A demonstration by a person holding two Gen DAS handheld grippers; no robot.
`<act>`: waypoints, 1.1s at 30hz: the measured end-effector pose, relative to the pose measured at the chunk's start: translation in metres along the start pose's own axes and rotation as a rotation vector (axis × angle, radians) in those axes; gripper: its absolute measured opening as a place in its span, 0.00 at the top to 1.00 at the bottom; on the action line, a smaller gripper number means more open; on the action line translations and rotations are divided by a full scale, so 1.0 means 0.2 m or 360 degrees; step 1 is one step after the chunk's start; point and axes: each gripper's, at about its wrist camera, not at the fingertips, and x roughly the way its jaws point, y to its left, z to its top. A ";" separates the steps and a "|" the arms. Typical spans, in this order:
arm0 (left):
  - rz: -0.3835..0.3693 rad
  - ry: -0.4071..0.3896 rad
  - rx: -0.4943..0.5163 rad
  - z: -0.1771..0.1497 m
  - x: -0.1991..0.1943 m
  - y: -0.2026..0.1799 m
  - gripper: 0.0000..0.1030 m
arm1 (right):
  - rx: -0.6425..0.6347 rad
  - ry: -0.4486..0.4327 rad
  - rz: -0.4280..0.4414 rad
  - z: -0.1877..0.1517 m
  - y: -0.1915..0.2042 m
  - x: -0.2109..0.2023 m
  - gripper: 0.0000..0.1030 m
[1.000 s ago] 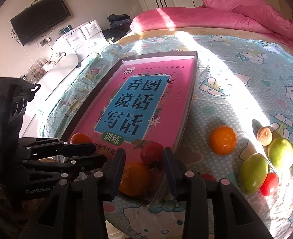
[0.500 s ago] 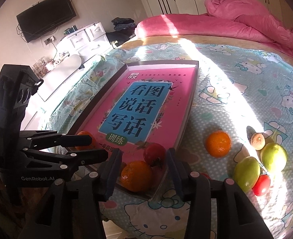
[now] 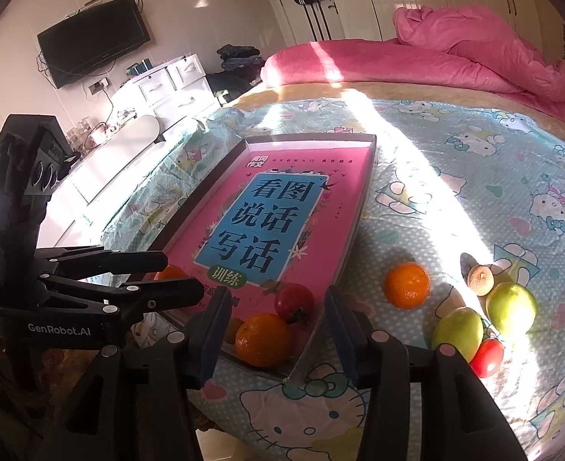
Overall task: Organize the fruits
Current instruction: 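Move both open tools back over to the loose fruit pile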
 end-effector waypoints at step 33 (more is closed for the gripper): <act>-0.0142 -0.0133 0.0070 0.07 -0.15 -0.29 0.23 | 0.0186 -0.0257 -0.0209 -0.01 -0.30 -0.36 0.43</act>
